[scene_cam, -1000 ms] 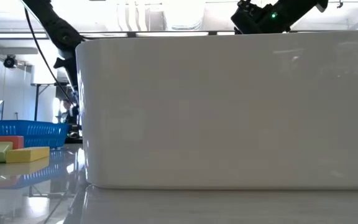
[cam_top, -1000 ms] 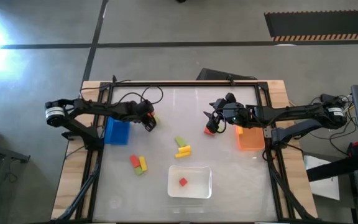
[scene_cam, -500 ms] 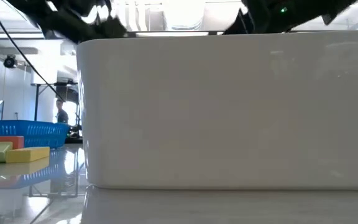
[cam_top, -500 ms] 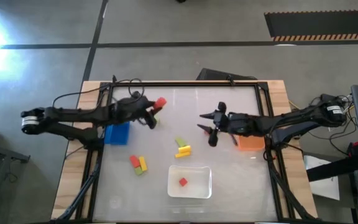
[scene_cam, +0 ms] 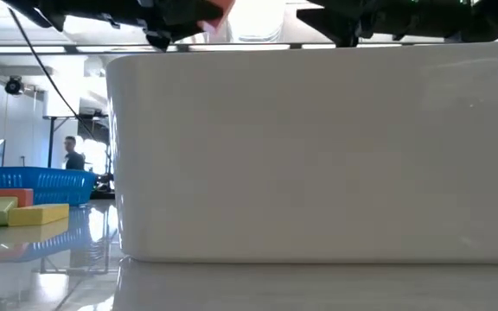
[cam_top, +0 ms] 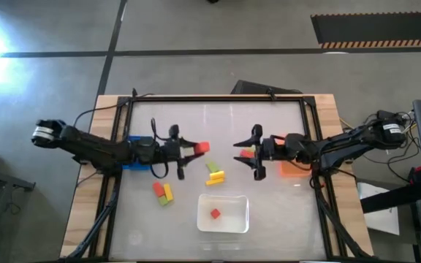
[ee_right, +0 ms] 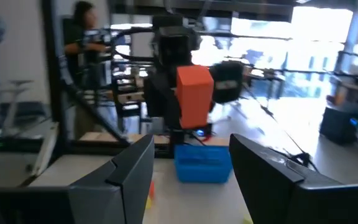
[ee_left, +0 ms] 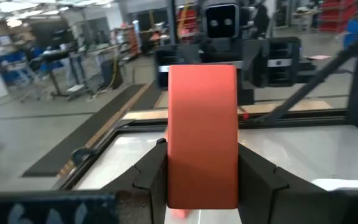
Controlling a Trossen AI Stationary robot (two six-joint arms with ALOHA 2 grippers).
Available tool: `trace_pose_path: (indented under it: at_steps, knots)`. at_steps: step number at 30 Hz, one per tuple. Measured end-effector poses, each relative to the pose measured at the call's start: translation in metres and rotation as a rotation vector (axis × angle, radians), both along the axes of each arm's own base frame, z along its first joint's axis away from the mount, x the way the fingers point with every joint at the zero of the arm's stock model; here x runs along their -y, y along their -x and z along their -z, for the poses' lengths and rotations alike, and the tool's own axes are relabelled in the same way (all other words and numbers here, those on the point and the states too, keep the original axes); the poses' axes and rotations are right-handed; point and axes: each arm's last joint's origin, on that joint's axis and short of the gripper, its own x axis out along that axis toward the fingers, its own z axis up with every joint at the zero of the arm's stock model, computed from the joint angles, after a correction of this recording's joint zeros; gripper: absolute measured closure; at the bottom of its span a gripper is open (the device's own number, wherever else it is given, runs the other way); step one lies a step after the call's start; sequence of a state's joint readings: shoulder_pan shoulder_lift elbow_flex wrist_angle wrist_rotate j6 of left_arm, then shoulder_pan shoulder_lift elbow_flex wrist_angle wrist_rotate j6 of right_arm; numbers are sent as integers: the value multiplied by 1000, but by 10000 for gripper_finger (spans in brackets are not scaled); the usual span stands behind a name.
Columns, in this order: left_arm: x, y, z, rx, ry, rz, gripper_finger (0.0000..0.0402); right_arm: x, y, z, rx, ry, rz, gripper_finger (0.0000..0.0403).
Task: Sort & place blocks by color
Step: Put the orange block into the white bin
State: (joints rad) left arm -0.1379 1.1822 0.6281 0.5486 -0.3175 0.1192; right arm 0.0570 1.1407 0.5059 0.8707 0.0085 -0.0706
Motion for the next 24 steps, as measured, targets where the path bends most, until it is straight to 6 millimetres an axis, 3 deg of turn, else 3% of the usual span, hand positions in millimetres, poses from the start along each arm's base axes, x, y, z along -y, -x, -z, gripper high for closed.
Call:
trace_pose_path:
  at_steps: [9,24]
  knots:
    - [9,-24,18,58,-36,74,284,-9,-28,1,75,130,-37,202]
    - [14,-30,17,149,-27,106,282,-10,-61,-10,96,110,42,202]
